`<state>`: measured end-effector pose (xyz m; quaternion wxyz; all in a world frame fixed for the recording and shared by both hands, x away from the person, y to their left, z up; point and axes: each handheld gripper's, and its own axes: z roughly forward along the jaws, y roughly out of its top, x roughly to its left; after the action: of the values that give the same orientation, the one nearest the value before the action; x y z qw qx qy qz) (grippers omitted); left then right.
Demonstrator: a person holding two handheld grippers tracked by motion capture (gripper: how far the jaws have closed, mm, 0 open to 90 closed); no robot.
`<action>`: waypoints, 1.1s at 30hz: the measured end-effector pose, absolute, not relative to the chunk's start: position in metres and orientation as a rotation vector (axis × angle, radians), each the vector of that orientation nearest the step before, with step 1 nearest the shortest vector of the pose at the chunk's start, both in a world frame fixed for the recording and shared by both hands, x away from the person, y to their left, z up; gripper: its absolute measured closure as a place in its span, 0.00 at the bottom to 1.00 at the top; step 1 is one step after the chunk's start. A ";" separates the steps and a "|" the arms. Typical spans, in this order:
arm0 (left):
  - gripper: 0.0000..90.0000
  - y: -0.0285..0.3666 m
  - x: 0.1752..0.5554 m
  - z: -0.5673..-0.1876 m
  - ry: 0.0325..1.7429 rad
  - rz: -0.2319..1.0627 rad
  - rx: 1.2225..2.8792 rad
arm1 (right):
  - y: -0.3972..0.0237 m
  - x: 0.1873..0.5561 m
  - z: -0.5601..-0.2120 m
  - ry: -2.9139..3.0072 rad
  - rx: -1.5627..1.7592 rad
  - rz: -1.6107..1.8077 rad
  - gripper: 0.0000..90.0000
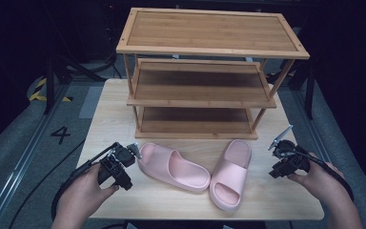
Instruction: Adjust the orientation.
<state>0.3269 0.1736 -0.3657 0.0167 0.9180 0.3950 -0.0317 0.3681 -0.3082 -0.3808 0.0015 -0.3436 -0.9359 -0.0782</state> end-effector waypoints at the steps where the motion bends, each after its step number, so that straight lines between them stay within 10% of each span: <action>1: 0.60 0.173 0.327 -0.366 1.233 -0.107 2.855 | -0.308 0.368 -0.381 -2.935 -1.085 -0.245 0.74; 9: 0.59 0.168 0.327 -0.366 1.221 -0.106 2.864 | -0.309 0.368 -0.382 -2.933 -1.081 -0.247 0.73; 33: 0.96 0.111 0.353 -0.421 0.939 -0.267 2.966 | -0.312 0.363 -0.390 -2.907 -1.124 -0.261 0.74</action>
<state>0.3534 0.1108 -0.4212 0.0096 0.9499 0.3006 -0.0855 0.3633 -0.3120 -0.3901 0.0071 -0.3593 -0.9294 -0.0836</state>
